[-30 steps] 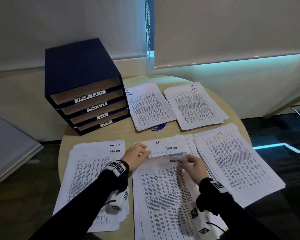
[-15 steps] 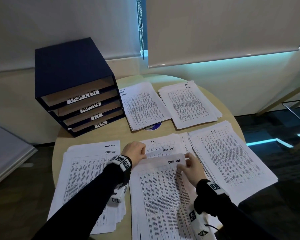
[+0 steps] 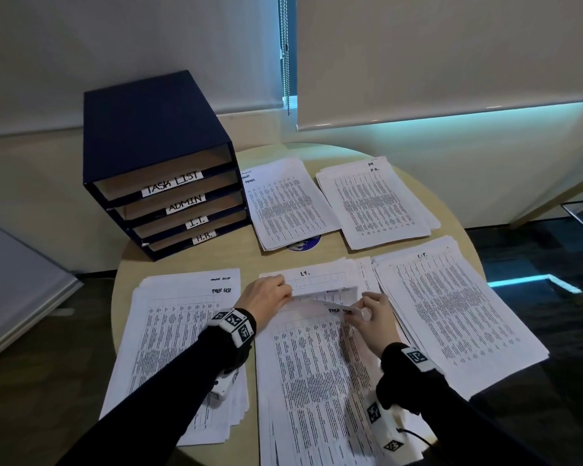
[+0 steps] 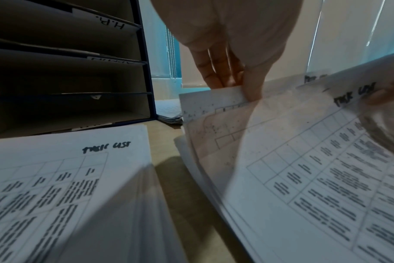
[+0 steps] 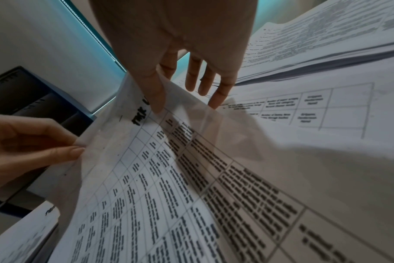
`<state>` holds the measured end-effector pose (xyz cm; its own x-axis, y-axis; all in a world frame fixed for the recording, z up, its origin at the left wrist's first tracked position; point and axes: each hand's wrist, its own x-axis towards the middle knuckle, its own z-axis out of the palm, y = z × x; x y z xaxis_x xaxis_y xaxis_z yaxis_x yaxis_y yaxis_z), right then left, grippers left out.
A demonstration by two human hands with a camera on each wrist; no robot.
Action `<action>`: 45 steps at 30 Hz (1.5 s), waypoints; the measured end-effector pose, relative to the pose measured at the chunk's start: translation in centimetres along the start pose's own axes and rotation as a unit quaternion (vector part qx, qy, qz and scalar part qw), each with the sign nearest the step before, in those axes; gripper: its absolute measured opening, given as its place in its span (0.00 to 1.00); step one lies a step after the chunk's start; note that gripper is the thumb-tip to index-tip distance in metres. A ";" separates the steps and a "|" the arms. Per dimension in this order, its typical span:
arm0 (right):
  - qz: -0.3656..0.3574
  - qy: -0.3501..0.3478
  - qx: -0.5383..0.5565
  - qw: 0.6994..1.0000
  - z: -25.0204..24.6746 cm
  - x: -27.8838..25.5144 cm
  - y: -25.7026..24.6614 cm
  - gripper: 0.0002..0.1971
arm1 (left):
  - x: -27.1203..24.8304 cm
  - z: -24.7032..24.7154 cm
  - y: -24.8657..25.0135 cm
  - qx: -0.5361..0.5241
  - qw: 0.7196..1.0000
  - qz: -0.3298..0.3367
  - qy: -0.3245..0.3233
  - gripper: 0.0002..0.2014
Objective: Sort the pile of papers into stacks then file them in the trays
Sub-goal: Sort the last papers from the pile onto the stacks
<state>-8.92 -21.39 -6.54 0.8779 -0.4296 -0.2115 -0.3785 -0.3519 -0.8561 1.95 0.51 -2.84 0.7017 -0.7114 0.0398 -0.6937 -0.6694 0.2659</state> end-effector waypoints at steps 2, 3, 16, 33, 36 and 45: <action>-0.009 -0.001 -0.007 1.000 0.0 0.0 0.0 0.10 | -0.3 0.0 0.1 0.004 1.000 0.014 -0.006 0.04; -0.018 -0.001 -0.007 1.000 0.0 -0.1 -0.1 0.09 | -0.4 0.1 0.1 0.004 1.000 0.022 -0.014 0.03; -0.017 -0.010 -0.027 0.999 0.0 -0.2 0.8 0.11 | -0.2 -1.4 1.8 -0.090 0.993 -0.055 -0.060 0.14; -0.005 0.013 0.011 1.000 -0.7 -0.9 -0.7 0.12 | 2.3 -0.2 0.1 -0.033 0.994 -0.085 -0.060 0.11; -0.026 0.051 -0.014 0.998 -0.7 -0.7 0.1 0.09 | 1.2 -0.1 0.0 -0.057 0.997 -0.004 -0.048 0.08; 0.033 0.040 0.162 0.985 -1.5 -1.0 0.1 0.08 | -1.5 -0.4 -0.1 -0.206 0.962 -0.131 -0.120 0.14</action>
<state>-10.31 -22.26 -5.69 0.8233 -0.5120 -0.2450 -0.3092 -0.0426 -0.9501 1.06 1.73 -2.52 0.7513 -0.5923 -0.2911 -0.3408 -0.7259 0.5974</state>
